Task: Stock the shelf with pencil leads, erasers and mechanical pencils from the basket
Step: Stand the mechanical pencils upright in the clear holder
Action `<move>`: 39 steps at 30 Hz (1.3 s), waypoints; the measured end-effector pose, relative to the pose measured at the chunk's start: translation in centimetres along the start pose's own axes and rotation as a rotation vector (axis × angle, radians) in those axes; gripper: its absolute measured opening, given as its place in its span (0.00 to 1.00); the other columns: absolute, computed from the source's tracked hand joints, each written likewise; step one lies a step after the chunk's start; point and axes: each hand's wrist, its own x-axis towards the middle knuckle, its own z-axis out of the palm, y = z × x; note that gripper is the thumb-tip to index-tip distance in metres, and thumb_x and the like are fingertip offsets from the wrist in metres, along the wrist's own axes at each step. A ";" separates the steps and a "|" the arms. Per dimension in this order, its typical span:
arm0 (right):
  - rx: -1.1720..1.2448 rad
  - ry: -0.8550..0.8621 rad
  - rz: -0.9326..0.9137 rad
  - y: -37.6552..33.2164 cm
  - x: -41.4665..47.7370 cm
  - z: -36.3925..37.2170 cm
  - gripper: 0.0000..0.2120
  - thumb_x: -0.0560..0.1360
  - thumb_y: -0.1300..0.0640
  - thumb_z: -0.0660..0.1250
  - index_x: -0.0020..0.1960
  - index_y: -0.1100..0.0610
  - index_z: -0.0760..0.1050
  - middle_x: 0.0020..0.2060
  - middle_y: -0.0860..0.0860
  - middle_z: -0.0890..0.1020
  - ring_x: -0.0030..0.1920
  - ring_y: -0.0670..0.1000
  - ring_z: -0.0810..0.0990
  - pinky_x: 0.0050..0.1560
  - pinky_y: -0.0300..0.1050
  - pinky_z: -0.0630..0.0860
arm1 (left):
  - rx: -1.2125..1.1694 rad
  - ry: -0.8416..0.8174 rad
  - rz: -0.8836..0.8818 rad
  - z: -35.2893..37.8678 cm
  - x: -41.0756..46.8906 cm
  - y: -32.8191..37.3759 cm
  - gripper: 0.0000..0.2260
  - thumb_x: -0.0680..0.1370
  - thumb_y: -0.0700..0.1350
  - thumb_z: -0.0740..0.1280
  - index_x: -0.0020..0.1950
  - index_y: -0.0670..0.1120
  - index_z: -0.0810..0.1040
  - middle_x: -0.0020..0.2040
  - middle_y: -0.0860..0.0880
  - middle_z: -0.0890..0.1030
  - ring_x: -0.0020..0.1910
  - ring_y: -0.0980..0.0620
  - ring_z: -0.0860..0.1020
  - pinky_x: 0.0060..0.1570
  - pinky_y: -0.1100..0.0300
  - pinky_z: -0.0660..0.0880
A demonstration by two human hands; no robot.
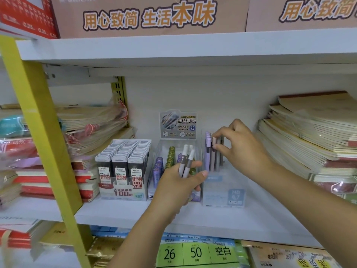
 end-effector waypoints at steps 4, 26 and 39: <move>-0.001 -0.033 0.023 0.0 -0.2 -0.3 0.15 0.75 0.56 0.69 0.62 0.52 0.78 0.46 0.50 0.68 0.48 0.51 0.71 0.45 0.46 0.72 | 0.008 0.001 -0.006 0.0 -0.3 0.3 0.09 0.75 0.46 0.74 0.55 0.53 0.82 0.27 0.52 0.77 0.21 0.57 0.68 0.21 0.65 0.64; 1.198 -0.083 0.517 -3.6 -2.7 -4.6 0.07 0.77 0.60 0.67 0.54 0.61 0.75 0.34 0.52 0.85 0.32 0.48 0.83 0.30 0.36 0.77 | 0.049 -0.296 0.084 -0.1 -2.4 2.0 0.11 0.81 0.57 0.62 0.51 0.53 0.80 0.34 0.52 0.77 0.26 0.56 0.67 0.25 0.63 0.61; 0.513 0.147 0.241 1.8 -0.1 -3.8 0.11 0.75 0.57 0.69 0.53 0.47 0.70 0.38 0.47 0.84 0.42 0.45 0.81 0.43 0.33 0.71 | 0.083 0.043 0.190 1.1 -0.8 0.5 0.07 0.76 0.47 0.72 0.48 0.60 0.80 0.36 0.53 0.73 0.35 0.60 0.78 0.26 0.71 0.74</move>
